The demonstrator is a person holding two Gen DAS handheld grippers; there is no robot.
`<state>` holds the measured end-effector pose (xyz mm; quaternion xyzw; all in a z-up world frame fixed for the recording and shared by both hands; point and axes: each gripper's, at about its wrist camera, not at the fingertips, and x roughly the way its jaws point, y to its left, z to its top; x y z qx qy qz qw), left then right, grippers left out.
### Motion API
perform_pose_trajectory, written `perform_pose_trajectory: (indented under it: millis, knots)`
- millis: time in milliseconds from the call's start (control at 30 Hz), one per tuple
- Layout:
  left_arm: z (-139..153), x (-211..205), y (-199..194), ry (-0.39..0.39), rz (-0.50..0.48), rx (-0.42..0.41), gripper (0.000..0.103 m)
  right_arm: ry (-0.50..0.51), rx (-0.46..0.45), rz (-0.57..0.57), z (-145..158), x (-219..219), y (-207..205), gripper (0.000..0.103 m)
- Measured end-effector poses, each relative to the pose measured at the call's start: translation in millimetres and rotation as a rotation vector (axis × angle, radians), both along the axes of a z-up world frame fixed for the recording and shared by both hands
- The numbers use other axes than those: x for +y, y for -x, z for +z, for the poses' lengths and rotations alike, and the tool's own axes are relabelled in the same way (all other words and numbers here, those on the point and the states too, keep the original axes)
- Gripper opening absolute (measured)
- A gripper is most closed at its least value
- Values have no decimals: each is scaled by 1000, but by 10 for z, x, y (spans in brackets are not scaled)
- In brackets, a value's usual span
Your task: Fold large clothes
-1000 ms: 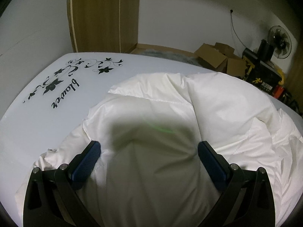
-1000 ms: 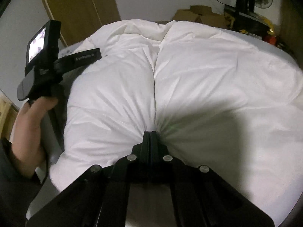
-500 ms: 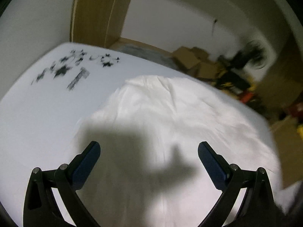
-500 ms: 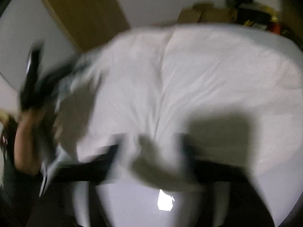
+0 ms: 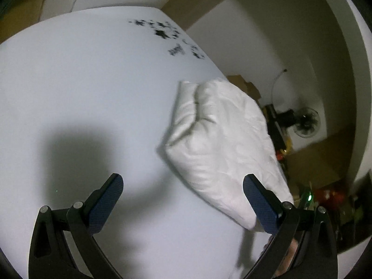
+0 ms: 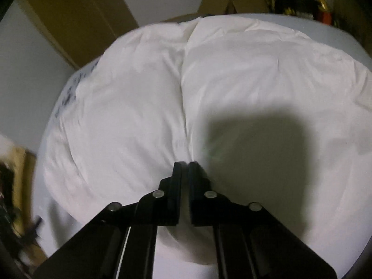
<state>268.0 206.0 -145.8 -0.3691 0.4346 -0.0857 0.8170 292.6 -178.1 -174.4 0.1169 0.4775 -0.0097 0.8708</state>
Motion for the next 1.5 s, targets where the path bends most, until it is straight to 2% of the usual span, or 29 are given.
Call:
perform_pose_trajectory:
  millis: [67, 133, 167, 233, 267, 333, 367, 400, 433, 467, 500, 533, 700, 967, 1200, 1367, 1433, 1500]
  knots:
    - [-103, -24, -65, 42, -16, 29, 103, 38, -2, 41, 32, 0, 30, 2]
    - [-161, -98, -69, 100, -41, 34, 103, -27, 6, 41, 173, -52, 202, 3]
    - [-180, -137, -63, 114, -59, 33, 103, -7, -5, 65, 208, -14, 309, 3]
    - [-274, -258, -86, 143, -110, 49, 103, 39, 60, 106, 5, 89, 359, 2]
    - [-341, -332, -135, 164, -131, 67, 103, 86, 16, 139, -41, 132, 373, 1]
    - [-469, -455, -211, 225, -169, 121, 103, 25, 23, 123, 13, 78, 357, 3]
    - [-507, -503, -228, 254, -189, 131, 103, -53, 21, 102, 72, -8, 400, 5]
    - [-534, -553, -250, 264, -207, 135, 103, -81, 15, 94, 91, -53, 423, 9]
    - [-540, -575, -264, 255, -205, 132, 103, -106, 1, 83, 149, -101, 511, 28]
    - [-526, -582, -288, 239, -193, 115, 103, -118, -15, 85, 194, -125, 589, 62]
    - [-515, -583, -324, 228, -185, 107, 103, -127, -29, 88, 223, -147, 621, 74]
    - [-509, -576, -357, 230, -172, 99, 103, -132, -50, 87, 264, -159, 721, 80]
    - [-557, -576, -537, 256, -131, 72, 103, -162, -72, 69, 311, -317, 970, 80]
    - [-565, -521, -796, 254, -98, 88, 103, -196, -21, 34, 203, -437, 938, 80]
    - [-462, -705, -1031, 129, -174, 106, 103, -206, -15, 38, 138, -467, 916, 80]
    - [-448, -757, -1149, 119, -184, 145, 102, -207, -11, 42, 122, -466, 936, 80]
    - [-452, -745, -1154, 123, -173, 146, 101, -207, -14, 38, 128, -482, 959, 80]
    - [-419, -779, -1140, 64, -162, 149, 92, -205, -14, 32, 118, -501, 973, 80]
